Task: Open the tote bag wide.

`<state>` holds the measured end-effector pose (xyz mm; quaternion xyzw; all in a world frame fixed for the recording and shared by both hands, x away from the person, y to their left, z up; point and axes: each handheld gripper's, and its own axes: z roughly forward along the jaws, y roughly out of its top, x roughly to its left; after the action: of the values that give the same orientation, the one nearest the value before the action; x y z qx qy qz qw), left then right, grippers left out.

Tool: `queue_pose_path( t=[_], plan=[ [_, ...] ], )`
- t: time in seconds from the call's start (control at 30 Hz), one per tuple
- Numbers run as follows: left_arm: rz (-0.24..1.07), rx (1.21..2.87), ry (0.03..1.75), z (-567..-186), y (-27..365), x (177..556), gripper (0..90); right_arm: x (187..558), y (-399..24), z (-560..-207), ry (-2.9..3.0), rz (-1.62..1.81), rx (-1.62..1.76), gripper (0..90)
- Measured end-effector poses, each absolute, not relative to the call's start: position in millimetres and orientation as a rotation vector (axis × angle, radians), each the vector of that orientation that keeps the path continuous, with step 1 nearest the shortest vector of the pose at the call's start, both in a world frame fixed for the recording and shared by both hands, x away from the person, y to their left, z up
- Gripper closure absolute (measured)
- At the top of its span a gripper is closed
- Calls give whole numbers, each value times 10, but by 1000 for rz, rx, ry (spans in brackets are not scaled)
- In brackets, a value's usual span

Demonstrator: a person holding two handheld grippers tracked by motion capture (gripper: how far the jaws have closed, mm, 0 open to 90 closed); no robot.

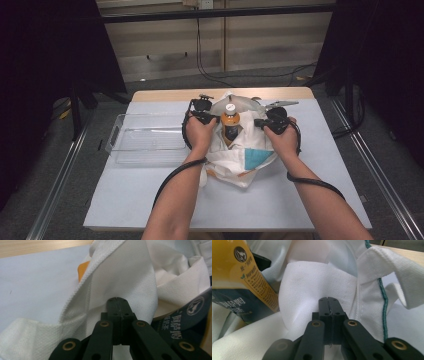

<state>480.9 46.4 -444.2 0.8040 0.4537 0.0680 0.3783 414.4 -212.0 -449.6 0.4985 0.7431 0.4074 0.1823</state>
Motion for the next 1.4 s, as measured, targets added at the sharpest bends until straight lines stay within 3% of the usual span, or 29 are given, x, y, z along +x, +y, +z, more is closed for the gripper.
queue_pose_path(
  t=[1.07, 1.4],
  plan=[
    [156, 2084, 1188, -4639, 451, 4775, 896, 4100, -2157, -4787, 2104, 1135, 1505, 900],
    [142, 2044, 1184, -4434, 502, 4709, 792, 4016, -2180, -4652, 2090, 1151, 1455, 900]
  ],
)
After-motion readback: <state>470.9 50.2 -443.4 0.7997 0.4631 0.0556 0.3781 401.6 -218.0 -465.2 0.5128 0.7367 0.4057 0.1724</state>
